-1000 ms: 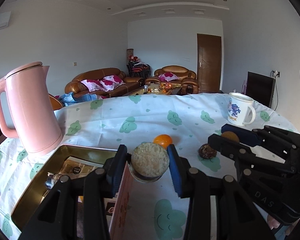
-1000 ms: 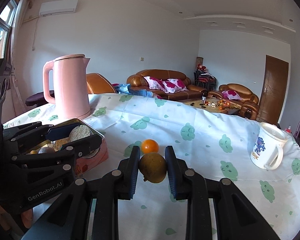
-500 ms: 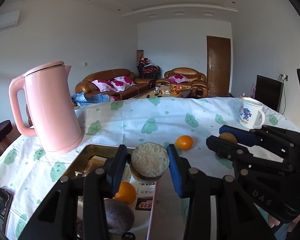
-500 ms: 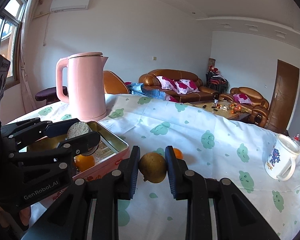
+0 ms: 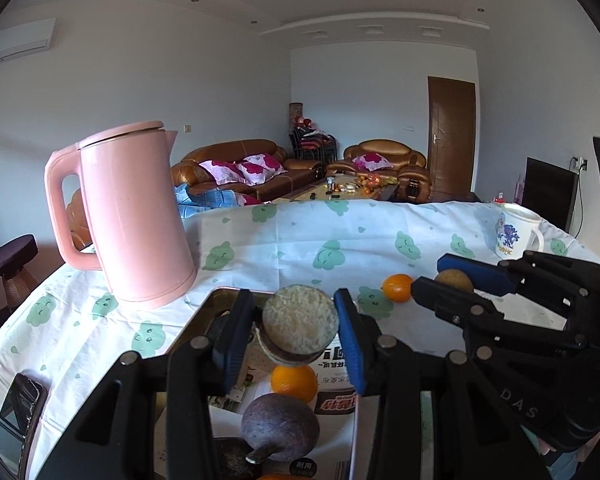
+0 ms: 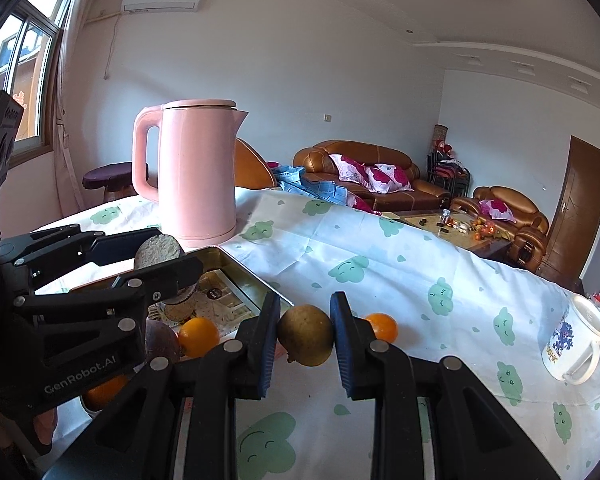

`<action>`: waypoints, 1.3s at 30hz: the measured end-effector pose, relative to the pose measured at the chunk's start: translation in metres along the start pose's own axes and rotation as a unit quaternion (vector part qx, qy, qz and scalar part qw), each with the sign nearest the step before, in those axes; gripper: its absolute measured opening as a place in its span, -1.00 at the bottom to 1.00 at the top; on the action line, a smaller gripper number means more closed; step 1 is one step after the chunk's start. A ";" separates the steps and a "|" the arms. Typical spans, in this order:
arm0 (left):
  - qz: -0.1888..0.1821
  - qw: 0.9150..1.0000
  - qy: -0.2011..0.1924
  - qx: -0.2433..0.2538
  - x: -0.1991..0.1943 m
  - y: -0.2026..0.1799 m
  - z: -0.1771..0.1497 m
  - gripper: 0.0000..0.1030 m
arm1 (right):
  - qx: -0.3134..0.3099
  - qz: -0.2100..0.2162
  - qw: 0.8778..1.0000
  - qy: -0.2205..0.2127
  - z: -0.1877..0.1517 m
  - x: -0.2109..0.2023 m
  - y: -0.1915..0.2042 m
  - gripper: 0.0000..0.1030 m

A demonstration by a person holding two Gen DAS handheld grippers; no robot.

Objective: Organize fruits
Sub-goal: 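Carry the jar with the left tool while the right tool carries the yellow-brown fruit over the tin, then open both tools to drop the jar and the yellow-brown fruit into the tin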

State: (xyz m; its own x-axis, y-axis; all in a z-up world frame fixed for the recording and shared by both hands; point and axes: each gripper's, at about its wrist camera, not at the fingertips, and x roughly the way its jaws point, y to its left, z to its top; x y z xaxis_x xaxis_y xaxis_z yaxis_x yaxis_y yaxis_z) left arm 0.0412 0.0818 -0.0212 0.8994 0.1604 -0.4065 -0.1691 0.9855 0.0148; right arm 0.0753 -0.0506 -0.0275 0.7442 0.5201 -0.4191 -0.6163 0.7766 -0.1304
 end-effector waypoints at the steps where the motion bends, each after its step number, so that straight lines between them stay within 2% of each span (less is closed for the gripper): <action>1: 0.002 1.000 0.000 -0.002 0.000 0.003 0.000 -0.17 | -0.003 0.001 1.000 0.000 0.001 0.001 0.002 -0.46; 12: 0.024 0.999 0.010 -0.019 0.001 0.032 -0.007 -0.17 | -0.027 0.022 0.999 0.004 0.011 0.015 0.027 -0.46; 24: 0.050 0.998 0.028 -0.038 0.006 0.064 -0.014 -0.17 | -0.036 0.050 0.998 0.028 0.009 0.038 0.051 -0.46; 35: 0.050 0.996 0.059 -0.038 0.021 0.070 -0.025 -0.17 | -0.043 0.067 0.995 0.063 -0.001 0.058 0.064 -0.46; 39: 0.052 0.996 0.060 -0.038 0.020 0.071 -0.026 -0.16 | -0.042 0.076 0.994 0.071 -0.003 0.060 0.065 -0.46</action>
State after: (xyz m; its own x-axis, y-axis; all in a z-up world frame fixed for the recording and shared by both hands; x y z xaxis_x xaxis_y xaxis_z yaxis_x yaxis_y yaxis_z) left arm 0.0363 0.1536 -0.0519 0.8217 0.2502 -0.5120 -0.2940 0.9558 -0.0048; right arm 0.0789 0.0303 -0.0637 0.6014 0.5688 -0.5611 -0.7419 0.6581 -0.1280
